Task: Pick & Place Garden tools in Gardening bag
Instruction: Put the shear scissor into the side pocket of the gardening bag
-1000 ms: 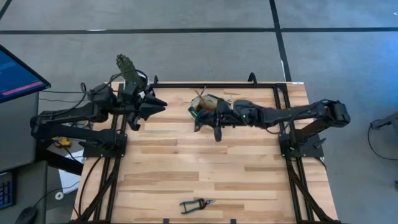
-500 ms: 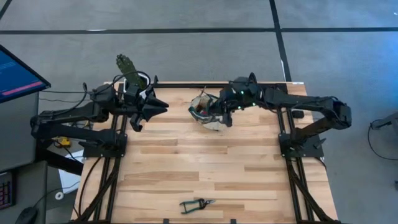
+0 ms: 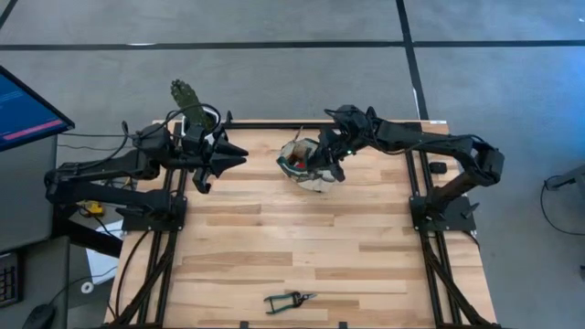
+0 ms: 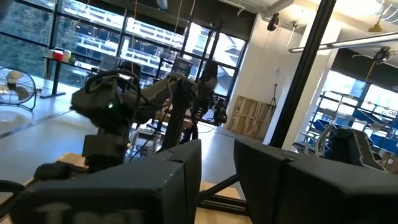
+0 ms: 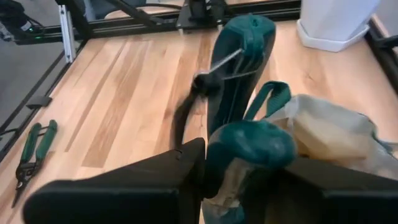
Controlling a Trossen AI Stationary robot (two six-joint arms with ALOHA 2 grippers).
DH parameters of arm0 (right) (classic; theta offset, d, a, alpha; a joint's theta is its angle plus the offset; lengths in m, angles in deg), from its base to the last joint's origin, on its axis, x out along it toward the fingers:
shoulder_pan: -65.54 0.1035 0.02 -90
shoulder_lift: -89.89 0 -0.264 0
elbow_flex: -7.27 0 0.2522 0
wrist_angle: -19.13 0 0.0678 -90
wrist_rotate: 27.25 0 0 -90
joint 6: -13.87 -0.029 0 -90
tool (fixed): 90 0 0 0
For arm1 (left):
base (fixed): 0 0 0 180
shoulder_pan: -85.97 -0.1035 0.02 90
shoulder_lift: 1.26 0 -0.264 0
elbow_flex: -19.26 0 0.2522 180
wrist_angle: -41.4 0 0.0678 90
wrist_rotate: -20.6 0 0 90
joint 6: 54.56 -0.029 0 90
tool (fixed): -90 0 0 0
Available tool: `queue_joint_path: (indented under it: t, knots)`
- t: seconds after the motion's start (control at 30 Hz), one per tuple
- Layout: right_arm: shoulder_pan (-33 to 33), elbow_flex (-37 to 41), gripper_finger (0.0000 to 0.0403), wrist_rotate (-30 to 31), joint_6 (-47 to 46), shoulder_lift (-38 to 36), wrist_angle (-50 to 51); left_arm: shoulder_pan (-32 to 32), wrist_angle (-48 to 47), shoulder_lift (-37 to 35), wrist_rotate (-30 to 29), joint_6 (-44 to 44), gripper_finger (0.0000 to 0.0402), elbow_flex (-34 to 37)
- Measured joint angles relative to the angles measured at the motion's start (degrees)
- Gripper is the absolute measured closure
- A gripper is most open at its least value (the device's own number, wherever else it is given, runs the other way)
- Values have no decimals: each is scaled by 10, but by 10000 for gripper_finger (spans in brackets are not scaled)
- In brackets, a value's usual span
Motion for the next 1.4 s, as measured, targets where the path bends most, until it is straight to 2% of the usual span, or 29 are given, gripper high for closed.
queue_joint_path:
  t: [0.3,0.67,1.03,1.4]
  knots:
    - [-1,0,348,-9,0,51,-81,0,-1,0,0,-18,316,0]
    - [-6,0,348,-6,43,78,-60,0,-4,0,1,-18,316,0]
    - [-17,0,348,35,88,86,-8,0,-5,0,1,-17,316,0]
    - [0,1,348,25,88,125,1,0,-5,0,1,-16,316,0]
